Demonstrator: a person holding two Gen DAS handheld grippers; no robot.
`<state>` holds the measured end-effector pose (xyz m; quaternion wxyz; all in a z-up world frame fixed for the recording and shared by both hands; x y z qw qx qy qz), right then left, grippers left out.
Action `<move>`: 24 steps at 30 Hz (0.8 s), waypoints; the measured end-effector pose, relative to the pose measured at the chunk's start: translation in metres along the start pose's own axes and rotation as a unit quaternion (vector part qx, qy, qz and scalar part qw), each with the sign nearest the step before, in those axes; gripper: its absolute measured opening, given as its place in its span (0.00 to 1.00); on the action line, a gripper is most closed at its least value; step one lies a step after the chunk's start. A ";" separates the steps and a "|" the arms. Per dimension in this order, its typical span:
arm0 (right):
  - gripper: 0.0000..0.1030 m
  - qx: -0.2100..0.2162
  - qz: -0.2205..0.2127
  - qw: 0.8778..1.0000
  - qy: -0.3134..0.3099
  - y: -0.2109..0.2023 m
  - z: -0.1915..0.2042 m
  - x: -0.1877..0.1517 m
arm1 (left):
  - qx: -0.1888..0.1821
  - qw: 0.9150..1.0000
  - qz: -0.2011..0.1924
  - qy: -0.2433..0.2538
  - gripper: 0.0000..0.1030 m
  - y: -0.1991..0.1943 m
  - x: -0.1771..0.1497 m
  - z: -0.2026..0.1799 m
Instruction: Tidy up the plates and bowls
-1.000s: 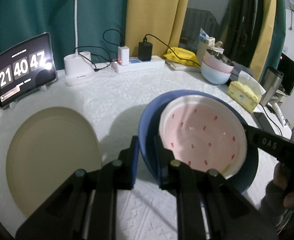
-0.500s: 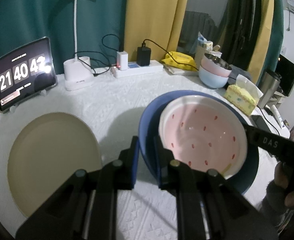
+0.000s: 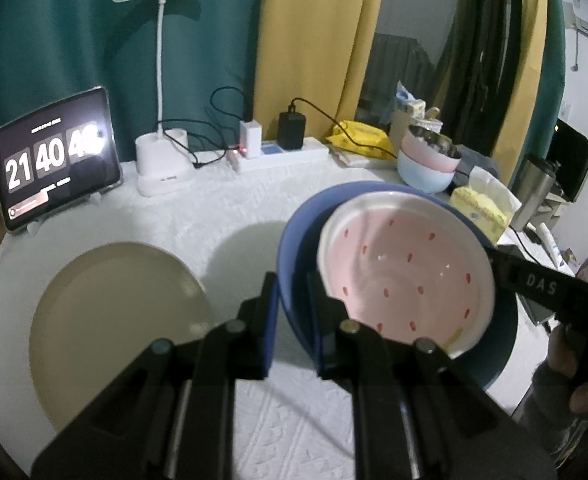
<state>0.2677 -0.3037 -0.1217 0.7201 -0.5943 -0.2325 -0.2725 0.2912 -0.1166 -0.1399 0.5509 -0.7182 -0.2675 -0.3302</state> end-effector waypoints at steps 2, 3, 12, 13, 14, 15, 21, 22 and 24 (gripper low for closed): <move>0.10 0.000 -0.002 1.000 -0.002 -0.001 0.003 0.003 | 0.000 1.000 -0.003 -0.002 0.13 -0.003 0.001 0.003; 0.10 0.001 -0.003 1.000 -0.002 -0.002 0.004 0.003 | 0.000 1.000 -0.003 -0.003 0.13 -0.004 0.002 0.004; 0.10 0.003 -0.009 1.000 -0.013 -0.005 0.021 0.011 | -0.001 1.000 -0.013 -0.012 0.13 -0.013 0.010 0.017; 0.10 0.003 -0.010 1.000 -0.014 -0.005 0.023 0.012 | 0.000 1.000 -0.013 -0.014 0.13 -0.014 0.010 0.018; 0.10 0.004 -0.010 1.000 -0.015 -0.005 0.025 0.013 | 0.000 1.000 -0.014 -0.016 0.13 -0.015 0.011 0.020; 0.10 0.004 -0.011 1.000 -0.016 -0.005 0.027 0.013 | 0.000 1.000 -0.015 -0.017 0.13 -0.016 0.011 0.022; 0.10 0.007 -0.015 1.000 -0.024 -0.005 0.043 0.019 | 0.002 0.999 -0.022 -0.023 0.13 -0.022 0.016 0.034; 0.10 0.008 -0.015 1.000 -0.026 -0.005 0.045 0.019 | 0.002 0.999 -0.023 -0.024 0.13 -0.023 0.016 0.037; 0.10 0.009 -0.015 0.999 -0.029 -0.004 0.051 0.021 | 0.003 0.999 -0.025 -0.027 0.13 -0.024 0.018 0.042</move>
Point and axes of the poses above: each gripper's, at about its wrist camera, not at the fingertips, and y roughly the way its jaws point, z to its left, x to its top, the point moved 7 cm from there along y, roughly the way its jaws point, and after that the axes turned 4 degrees about -y, right-handed, at the moved point
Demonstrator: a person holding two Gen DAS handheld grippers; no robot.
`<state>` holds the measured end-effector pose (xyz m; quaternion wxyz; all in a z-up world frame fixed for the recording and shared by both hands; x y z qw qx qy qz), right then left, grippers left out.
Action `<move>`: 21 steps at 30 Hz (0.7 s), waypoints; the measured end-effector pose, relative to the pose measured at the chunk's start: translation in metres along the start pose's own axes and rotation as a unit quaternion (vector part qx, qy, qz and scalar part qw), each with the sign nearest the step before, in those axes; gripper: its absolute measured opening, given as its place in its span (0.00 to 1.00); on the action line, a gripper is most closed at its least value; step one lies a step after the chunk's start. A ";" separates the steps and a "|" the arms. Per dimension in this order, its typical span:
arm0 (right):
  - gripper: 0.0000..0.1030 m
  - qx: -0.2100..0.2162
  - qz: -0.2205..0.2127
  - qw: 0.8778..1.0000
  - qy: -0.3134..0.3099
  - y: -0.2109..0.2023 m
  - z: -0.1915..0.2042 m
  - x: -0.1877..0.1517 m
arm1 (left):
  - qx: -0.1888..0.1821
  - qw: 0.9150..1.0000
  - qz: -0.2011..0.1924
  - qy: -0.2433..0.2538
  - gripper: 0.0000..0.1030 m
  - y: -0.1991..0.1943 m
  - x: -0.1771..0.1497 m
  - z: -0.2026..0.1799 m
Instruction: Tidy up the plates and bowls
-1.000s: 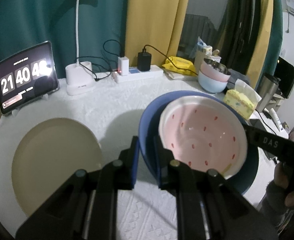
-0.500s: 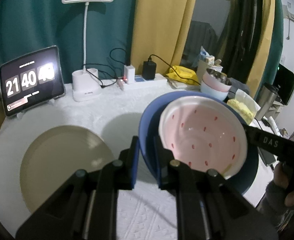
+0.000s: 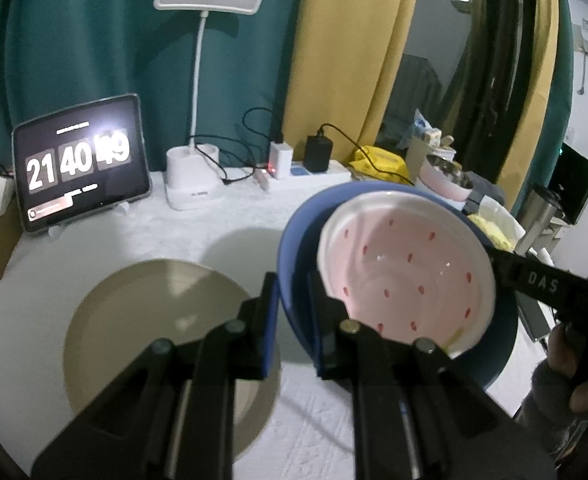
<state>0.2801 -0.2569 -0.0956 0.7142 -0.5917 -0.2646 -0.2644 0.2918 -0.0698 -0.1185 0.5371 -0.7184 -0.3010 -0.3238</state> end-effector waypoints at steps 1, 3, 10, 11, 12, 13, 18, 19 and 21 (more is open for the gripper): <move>0.10 0.000 0.000 1.000 -0.001 0.000 0.002 0.001 | 0.000 1.000 -0.001 -0.001 0.13 -0.001 0.001 0.003; 0.10 0.001 -0.001 1.000 -0.005 0.001 0.008 0.002 | 0.001 1.000 -0.003 -0.004 0.13 -0.003 0.003 0.007; 0.10 0.004 -0.003 1.000 -0.018 0.003 0.029 0.008 | 0.004 1.000 -0.012 -0.016 0.13 -0.011 0.008 0.027; 0.10 0.005 -0.003 1.000 -0.020 0.003 0.031 0.009 | 0.005 1.000 -0.012 -0.017 0.13 -0.012 0.009 0.029; 0.10 0.005 -0.003 1.000 -0.022 0.004 0.035 0.009 | 0.006 1.000 -0.013 -0.019 0.13 -0.013 0.009 0.033; 0.10 0.006 -0.003 1.000 -0.025 0.005 0.039 0.010 | 0.007 1.000 -0.014 -0.021 0.13 -0.015 0.010 0.036; 0.10 0.011 0.000 0.999 -0.035 0.009 0.056 0.011 | 0.013 0.999 -0.017 -0.030 0.13 -0.019 0.010 0.050; 0.10 0.012 0.000 0.999 -0.038 0.010 0.060 0.012 | 0.015 0.999 -0.018 -0.032 0.13 -0.020 0.010 0.053; 0.10 0.015 0.001 0.999 -0.042 0.012 0.066 0.012 | 0.017 0.999 -0.019 -0.036 0.13 -0.022 0.011 0.059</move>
Point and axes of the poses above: each gripper's, at about its wrist camera, not at the fingertips, and y roughly the way its jaws point, z to its left, x to its top, the point moved 7 cm from there along y, roughly the way its jaws point, and after that the axes turned 4 degrees about -y, right-handed, at the moved point
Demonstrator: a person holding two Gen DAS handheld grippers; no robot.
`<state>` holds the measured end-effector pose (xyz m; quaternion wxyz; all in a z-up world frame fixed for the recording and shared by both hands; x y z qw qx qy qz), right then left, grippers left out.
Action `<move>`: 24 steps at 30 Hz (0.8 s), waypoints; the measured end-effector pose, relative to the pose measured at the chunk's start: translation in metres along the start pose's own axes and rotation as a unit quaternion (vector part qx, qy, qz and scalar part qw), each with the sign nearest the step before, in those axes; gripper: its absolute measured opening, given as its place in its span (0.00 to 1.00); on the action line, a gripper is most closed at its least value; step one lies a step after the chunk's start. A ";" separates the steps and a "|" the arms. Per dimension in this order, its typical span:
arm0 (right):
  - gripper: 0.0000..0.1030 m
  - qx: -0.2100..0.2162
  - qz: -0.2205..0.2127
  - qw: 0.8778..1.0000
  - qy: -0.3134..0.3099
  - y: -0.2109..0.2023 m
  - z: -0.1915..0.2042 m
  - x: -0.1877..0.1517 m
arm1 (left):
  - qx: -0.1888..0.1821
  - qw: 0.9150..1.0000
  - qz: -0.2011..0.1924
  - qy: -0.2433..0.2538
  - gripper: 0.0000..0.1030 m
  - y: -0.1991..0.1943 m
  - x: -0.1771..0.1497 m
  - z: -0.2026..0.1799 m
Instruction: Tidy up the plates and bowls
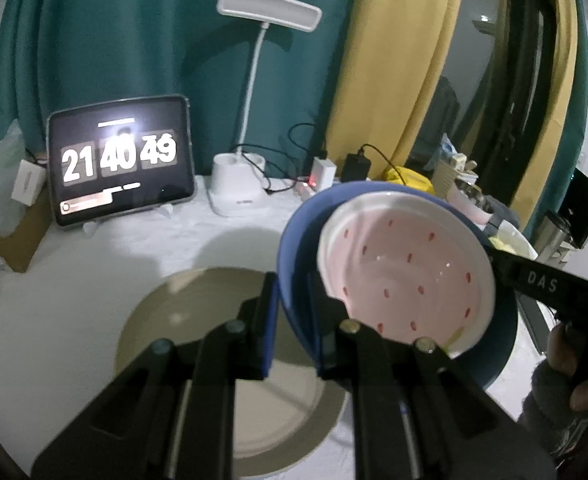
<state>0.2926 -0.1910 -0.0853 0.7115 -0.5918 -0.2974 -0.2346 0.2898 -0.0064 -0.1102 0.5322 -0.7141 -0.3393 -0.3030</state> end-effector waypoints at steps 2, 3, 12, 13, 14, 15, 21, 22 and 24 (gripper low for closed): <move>0.10 0.002 0.001 1.000 -0.004 0.002 0.006 0.001 | 0.003 1.000 -0.001 -0.004 0.13 -0.001 0.001 0.006; 0.10 0.004 0.002 1.000 -0.007 0.004 0.009 0.002 | 0.004 1.000 -0.001 -0.005 0.13 -0.002 0.001 0.009; 0.10 0.014 0.010 1.000 -0.023 0.017 0.036 0.005 | 0.017 1.000 -0.003 -0.021 0.13 -0.005 0.002 0.036; 0.10 0.015 0.011 1.000 -0.025 0.018 0.038 0.005 | 0.018 1.000 -0.003 -0.023 0.13 -0.005 0.002 0.039; 0.10 0.016 0.012 0.999 -0.027 0.020 0.041 0.005 | 0.020 0.999 -0.003 -0.025 0.13 -0.005 0.002 0.042; 0.10 0.018 0.013 0.999 -0.028 0.022 0.044 0.005 | 0.021 0.999 -0.002 -0.027 0.13 -0.004 0.003 0.046; 0.10 0.025 0.021 0.999 -0.039 0.036 0.064 0.007 | 0.031 0.999 0.000 -0.037 0.13 -0.003 0.002 0.065; 0.10 0.026 0.022 0.999 -0.040 0.038 0.067 0.007 | 0.033 0.999 0.001 -0.039 0.13 -0.002 0.002 0.069; 0.10 0.029 0.027 0.998 -0.043 0.044 0.073 0.007 | 0.037 0.998 0.003 -0.041 0.13 0.000 0.002 0.074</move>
Point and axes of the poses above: each gripper's, at about its wrist camera, not at the fingertips, and y roughly the way its jaws point, z to its left, x to its top, the point moved 7 cm from there along y, roughly the way its jaws point, and after that the axes turned 4 degrees about -y, right-handed, at the moved point
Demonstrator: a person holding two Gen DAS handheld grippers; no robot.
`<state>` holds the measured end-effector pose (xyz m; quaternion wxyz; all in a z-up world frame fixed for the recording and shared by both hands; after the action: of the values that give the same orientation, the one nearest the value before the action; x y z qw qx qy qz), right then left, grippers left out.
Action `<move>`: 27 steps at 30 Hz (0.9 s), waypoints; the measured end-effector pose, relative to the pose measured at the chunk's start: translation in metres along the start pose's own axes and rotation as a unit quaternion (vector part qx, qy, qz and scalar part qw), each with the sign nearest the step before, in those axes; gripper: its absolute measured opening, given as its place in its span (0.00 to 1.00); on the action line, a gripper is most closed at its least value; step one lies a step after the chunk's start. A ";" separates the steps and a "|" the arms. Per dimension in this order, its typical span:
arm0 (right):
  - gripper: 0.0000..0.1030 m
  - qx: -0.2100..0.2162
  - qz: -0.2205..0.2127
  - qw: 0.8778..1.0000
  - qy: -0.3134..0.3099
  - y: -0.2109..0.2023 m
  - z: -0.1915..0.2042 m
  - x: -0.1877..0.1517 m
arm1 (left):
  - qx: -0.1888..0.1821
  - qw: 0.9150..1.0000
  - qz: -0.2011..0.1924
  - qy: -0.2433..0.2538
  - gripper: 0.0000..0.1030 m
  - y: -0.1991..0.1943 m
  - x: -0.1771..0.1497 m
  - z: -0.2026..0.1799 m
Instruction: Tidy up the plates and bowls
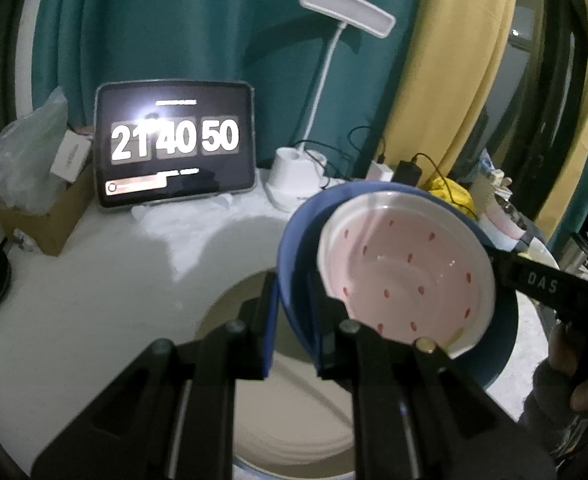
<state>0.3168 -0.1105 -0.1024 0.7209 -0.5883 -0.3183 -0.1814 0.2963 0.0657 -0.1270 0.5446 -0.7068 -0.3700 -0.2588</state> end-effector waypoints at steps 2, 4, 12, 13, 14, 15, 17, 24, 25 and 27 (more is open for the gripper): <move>0.10 0.002 0.004 1.000 -0.002 0.005 0.005 0.001 | 0.004 1.000 0.002 -0.003 0.13 0.002 0.000 0.006; 0.10 0.005 0.007 1.000 -0.004 0.011 0.011 0.001 | 0.008 1.000 0.003 -0.006 0.13 0.004 0.000 0.011; 0.10 0.016 0.022 1.000 -0.010 0.029 0.024 -0.002 | 0.023 1.000 0.013 -0.015 0.12 0.009 -0.005 0.028; 0.10 0.017 0.024 1.000 -0.010 0.031 0.025 -0.003 | 0.024 0.999 0.014 -0.016 0.12 0.010 -0.006 0.030; 0.10 0.018 0.026 0.999 -0.011 0.033 0.027 -0.004 | 0.025 0.999 0.016 -0.017 0.13 0.011 -0.006 0.031; 0.10 0.019 0.027 0.999 -0.011 0.034 0.027 -0.004 | 0.026 0.999 0.016 -0.017 0.13 0.011 -0.007 0.032; 0.10 0.019 0.031 0.999 -0.012 0.038 0.029 -0.005 | 0.028 0.999 0.019 -0.019 0.12 0.013 -0.008 0.035; 0.10 0.022 0.041 0.999 -0.012 0.046 0.033 -0.011 | 0.036 0.999 0.019 -0.021 0.12 0.014 -0.010 0.041; 0.10 0.023 0.042 0.999 -0.012 0.047 0.033 -0.012 | 0.036 0.999 0.019 -0.020 0.12 0.014 -0.010 0.041; 0.10 0.023 0.043 0.999 -0.011 0.048 0.032 -0.012 | 0.038 0.999 0.018 -0.017 0.13 0.014 -0.010 0.041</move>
<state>0.3303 -0.0690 -0.1424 0.7378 -0.5869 -0.3046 -0.1360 0.3001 0.1006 -0.1535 0.5695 -0.6961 -0.3762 -0.2227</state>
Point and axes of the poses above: each gripper's, at about its wrist camera, not at the fingertips, and y roughly the way its jaws point, z to its left, x to its top, the point moved 7 cm from there along y, roughly the way its jaws point, and after that the axes turned 4 degrees about -y, right-handed, at the moved point
